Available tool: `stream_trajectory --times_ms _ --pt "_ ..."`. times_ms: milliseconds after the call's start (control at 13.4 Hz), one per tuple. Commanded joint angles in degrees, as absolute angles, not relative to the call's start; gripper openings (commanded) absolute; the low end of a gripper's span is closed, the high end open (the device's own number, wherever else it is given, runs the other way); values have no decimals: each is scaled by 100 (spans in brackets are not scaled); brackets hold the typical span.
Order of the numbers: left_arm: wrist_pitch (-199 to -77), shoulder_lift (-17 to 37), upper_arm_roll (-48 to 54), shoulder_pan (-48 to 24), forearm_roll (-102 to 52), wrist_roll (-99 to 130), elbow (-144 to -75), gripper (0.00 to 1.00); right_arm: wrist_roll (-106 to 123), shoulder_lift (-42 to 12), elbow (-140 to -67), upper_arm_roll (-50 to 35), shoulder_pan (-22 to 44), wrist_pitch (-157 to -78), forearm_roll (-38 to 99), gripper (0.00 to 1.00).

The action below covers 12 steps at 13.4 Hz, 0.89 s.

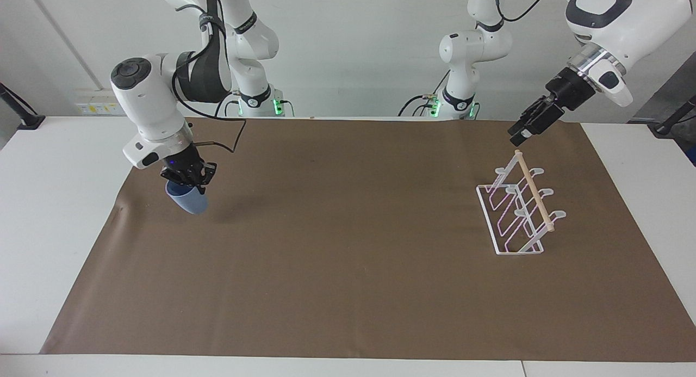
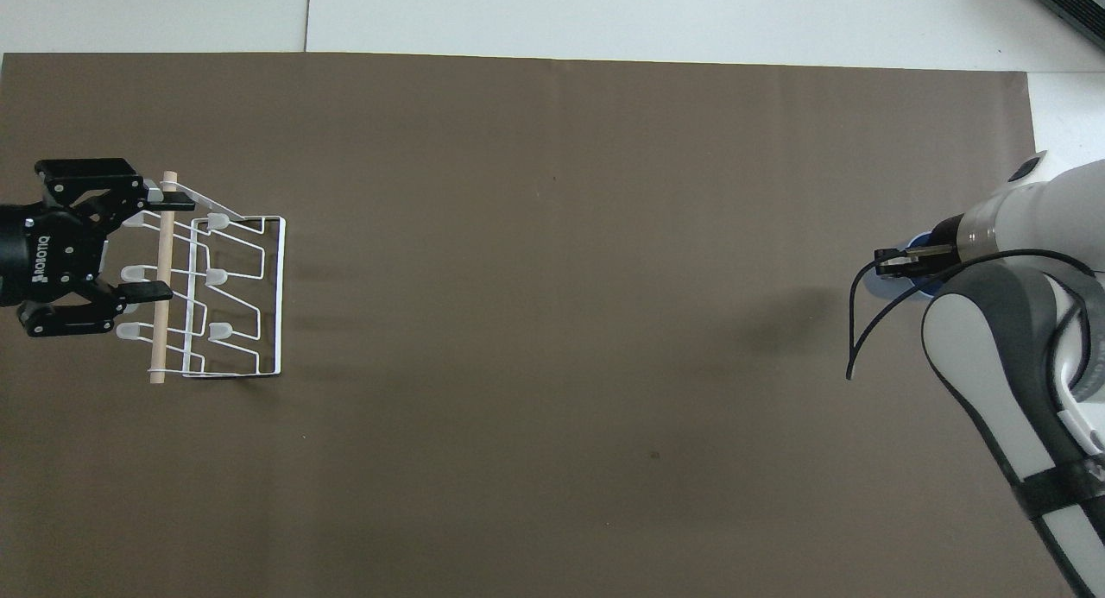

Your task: Hang cup on cup holder

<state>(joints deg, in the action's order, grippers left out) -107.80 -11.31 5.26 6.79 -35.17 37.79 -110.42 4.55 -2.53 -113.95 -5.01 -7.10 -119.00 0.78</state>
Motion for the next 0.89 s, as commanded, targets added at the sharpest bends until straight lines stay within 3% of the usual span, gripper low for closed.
stream_trajectory --times_ms 0,521,819 --pt "-10740 -1292 518 624 -2536 2992 -11197 100 404 -150 -11672 -536 -747 -12146 -44 0" --pt "-10627 -1239 527 624 -1056 547 -11084 100 404 -202 -11558 -588 -747 -12208 166 0" --pt "-10397 -1230 527 624 -773 -141 -11021 100 448 -193 -11189 -808 -747 -12173 2323 0"
